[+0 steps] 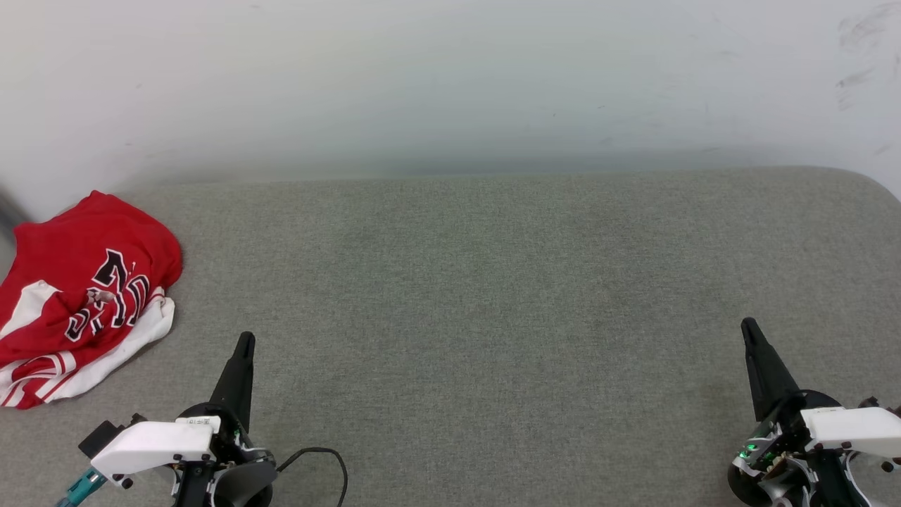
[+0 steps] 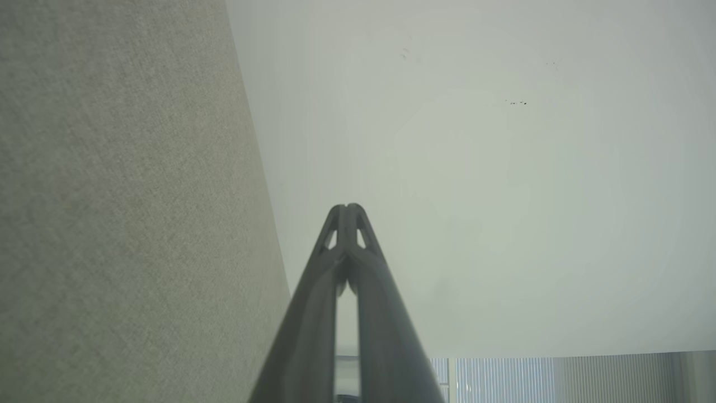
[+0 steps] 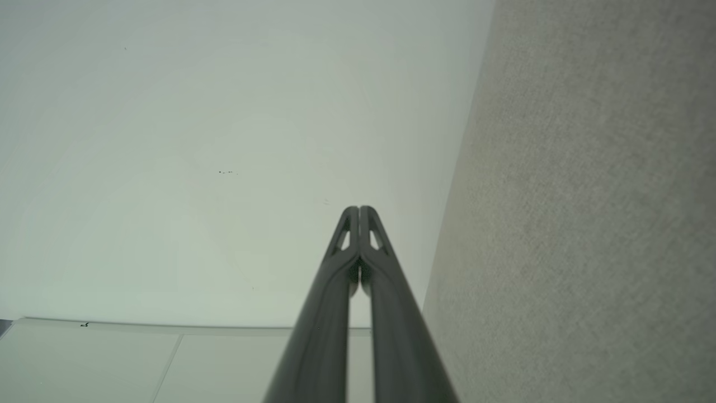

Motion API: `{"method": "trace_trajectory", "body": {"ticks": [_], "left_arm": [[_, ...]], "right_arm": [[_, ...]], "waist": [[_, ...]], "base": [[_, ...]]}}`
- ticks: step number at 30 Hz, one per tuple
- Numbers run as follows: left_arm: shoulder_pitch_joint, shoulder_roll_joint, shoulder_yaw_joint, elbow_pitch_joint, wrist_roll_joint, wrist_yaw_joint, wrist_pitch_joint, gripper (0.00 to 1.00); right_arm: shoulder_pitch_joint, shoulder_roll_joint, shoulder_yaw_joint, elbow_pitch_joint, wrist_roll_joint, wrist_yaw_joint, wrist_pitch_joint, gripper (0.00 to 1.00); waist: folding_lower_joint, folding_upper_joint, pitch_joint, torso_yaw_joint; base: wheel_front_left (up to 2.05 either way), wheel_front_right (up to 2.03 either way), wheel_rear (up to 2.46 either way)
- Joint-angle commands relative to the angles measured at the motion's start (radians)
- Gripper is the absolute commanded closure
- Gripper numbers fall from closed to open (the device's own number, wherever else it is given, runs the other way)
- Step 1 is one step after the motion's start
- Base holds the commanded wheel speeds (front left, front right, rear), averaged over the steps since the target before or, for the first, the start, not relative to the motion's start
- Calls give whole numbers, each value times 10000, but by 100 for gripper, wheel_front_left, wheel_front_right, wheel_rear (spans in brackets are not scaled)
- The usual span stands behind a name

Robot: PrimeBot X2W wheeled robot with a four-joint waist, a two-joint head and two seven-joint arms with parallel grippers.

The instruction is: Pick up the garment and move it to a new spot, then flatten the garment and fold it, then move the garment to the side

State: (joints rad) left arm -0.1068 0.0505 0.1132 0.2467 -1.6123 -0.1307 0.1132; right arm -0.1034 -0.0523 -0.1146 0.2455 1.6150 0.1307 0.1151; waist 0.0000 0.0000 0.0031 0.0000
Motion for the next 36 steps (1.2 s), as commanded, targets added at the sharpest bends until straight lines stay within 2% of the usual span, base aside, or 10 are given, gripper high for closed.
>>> {"method": "trace_trajectory", "body": {"ticks": [1,6,7,15,19,24,34,36], "left_arm": [[-61,-6,27,-13,-15,-17,44,100],[-61,-6,24,-13,-16,-17,44,100],[0,0,2,-1,0,-2,-1,0],[299,-23,-81,8,120,0,-270,0],[343,-21,59,-78,562,0,-470,0],[327,-20,295,-341,1704,167,-704,0],[460,-16,-175,-1169,4451,1064,-1140,0],[475,-14,-244,-1212,4723,1141,-1181,0]], "right_arm": [[-121,35,6,3,-45,0,12,100],[-121,35,7,3,-45,0,10,100],[0,2,6,0,-1,0,-2,0],[298,8,93,177,-145,0,-257,0],[334,9,39,73,-497,0,-459,0],[369,9,-75,-240,-1489,0,-695,0],[481,10,86,-1148,-4424,0,-1134,0],[501,10,123,-1207,-4705,0,-1175,0]], "waist": [[0,0,0,0],[0,0,0,0],[0,0,0,0],[0,0,9,0],[0,0,17,0],[0,0,32,2],[0,0,87,20],[0,0,92,22]], "base": [[0,0,0],[0,0,0],[0,0,0],[0,0,0],[0,0,0],[0,0,0],[0,0,0],[0,0,0]]}}
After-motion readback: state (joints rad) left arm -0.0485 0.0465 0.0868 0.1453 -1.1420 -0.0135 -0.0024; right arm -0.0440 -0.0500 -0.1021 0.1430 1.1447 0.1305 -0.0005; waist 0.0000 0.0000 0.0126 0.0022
